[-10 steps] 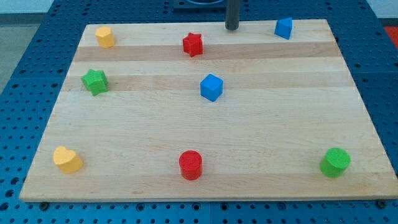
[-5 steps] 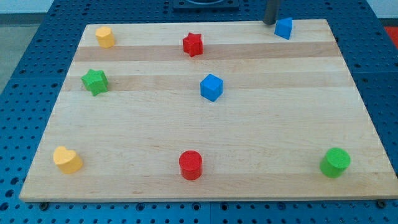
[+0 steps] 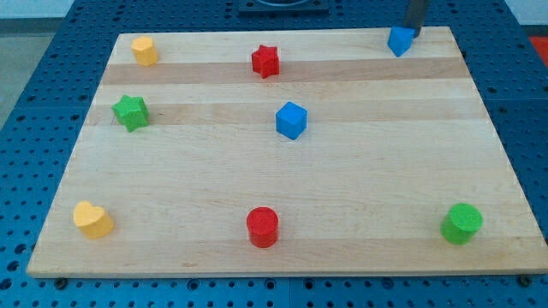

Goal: Slide blue triangle slightly down

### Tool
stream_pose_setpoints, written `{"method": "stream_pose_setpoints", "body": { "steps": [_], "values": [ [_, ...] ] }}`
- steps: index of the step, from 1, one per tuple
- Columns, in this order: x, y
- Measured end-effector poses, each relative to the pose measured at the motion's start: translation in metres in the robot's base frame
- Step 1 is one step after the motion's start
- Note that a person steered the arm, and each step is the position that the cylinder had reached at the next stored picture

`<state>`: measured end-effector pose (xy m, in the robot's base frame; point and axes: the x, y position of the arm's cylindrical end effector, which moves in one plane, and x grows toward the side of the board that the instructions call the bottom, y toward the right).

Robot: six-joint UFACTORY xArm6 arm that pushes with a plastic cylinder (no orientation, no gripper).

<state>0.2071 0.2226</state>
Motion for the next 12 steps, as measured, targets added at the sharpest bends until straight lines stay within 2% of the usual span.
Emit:
{"method": "stream_pose_setpoints", "body": {
  "steps": [2, 3, 6, 9, 11, 12],
  "values": [
    [0.004, -0.016],
    [0.012, -0.038],
    [0.046, -0.049],
    [0.094, -0.047],
    [0.104, -0.037],
    [0.122, -0.022]
  ]
}}
